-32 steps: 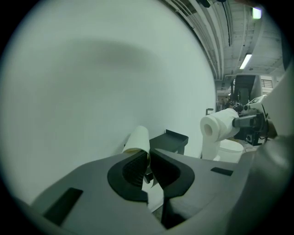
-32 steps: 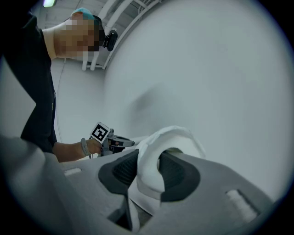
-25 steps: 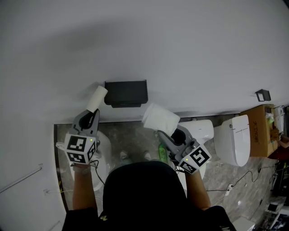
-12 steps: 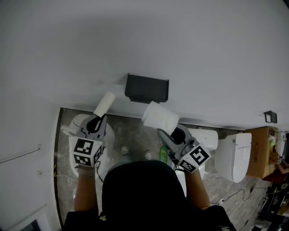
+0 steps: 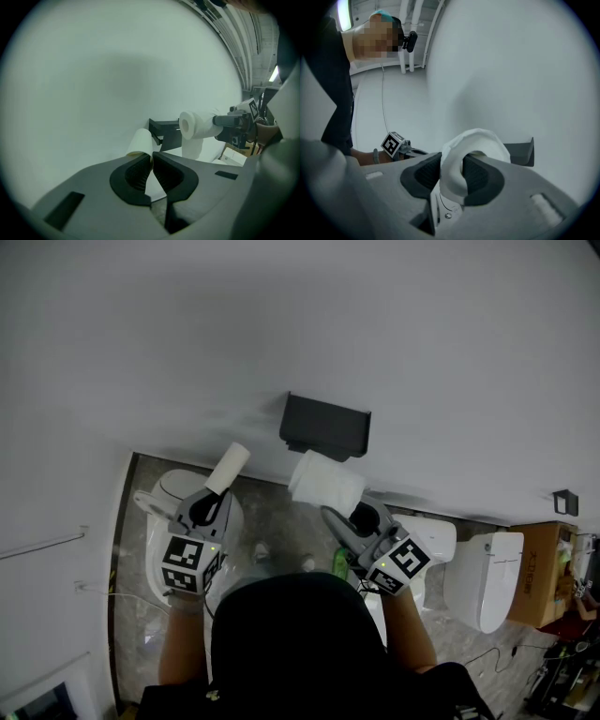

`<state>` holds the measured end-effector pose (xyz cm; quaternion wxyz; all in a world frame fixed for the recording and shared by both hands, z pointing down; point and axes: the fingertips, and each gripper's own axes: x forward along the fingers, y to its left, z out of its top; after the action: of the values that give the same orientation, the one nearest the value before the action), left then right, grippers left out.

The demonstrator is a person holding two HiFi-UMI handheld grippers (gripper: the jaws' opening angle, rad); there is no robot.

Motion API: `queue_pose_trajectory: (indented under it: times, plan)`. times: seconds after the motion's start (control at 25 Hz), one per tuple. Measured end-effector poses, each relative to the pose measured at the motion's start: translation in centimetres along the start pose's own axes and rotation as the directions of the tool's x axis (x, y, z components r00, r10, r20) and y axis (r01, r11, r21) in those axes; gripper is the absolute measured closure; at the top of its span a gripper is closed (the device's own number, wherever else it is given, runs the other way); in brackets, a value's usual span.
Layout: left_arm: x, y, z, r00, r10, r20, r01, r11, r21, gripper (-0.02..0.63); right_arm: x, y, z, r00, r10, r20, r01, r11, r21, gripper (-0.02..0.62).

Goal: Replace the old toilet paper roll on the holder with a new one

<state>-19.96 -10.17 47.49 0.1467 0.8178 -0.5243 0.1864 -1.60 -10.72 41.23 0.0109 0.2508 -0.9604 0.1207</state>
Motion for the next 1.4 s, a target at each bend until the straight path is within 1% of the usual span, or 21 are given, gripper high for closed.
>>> queue_pose_trajectory:
  times: [0.2, 0.44, 0.6, 0.8, 0.96, 1.08, 1.2, 1.4]
  plan:
    - [-0.4, 1.0, -0.6, 1.0, 0.026, 0.0, -0.026, 1.0, -0.007, 0.575, 1.1, 0.0, 0.7, 1.0, 0.022, 0.004, -0.022, 1.0, -0.022, 0.465]
    - [-0.6, 1.6, -0.6, 1.0, 0.031, -0.005, -0.031, 0.999, -0.017, 0.575, 2.6, -0.3, 3.8, 0.998, 0.058, 0.003, -0.057, 0.993, -0.105, 0.465]
    - [-0.6, 2.1, -0.3, 0.999, 0.04, 0.009, -0.039, 0.999, -0.021, 0.575, 3.7, -2.1, 6.0, 0.997, 0.069, 0.016, -0.065, 0.979, -0.192, 0.465]
    - [-0.7, 2.9, -0.3, 0.998, 0.065, 0.005, -0.065, 0.997, -0.039, 0.575, 5.0, -4.3, 7.9, 0.995, 0.101, 0.0, -0.098, 0.967, -0.235, 0.465]
    - [-0.5, 3.4, 0.1, 0.996, 0.086, 0.021, -0.085, 0.995, -0.044, 0.575, 6.4, -6.1, 7.7, 0.99, 0.137, -0.036, -0.141, 0.966, -0.218, 0.465]
    - [-0.4, 3.5, -0.2, 0.996, 0.091, 0.013, -0.09, 0.995, -0.05, 0.575, 7.1, -7.2, 6.8, 0.986, 0.154, -0.07, -0.164, 0.968, -0.189, 0.465]
    - [-0.4, 3.6, -1.0, 0.995, 0.102, -0.005, -0.102, 0.993, -0.065, 0.575, 7.6, -8.1, 5.6, 0.983, 0.147, -0.114, -0.165, 0.972, -0.169, 0.465]
    - [-0.6, 3.5, -1.3, 0.994, 0.109, -0.012, -0.11, 0.991, -0.072, 0.575, 8.0, -9.1, 4.2, 0.975, 0.117, -0.191, -0.152, 0.972, -0.18, 0.462]
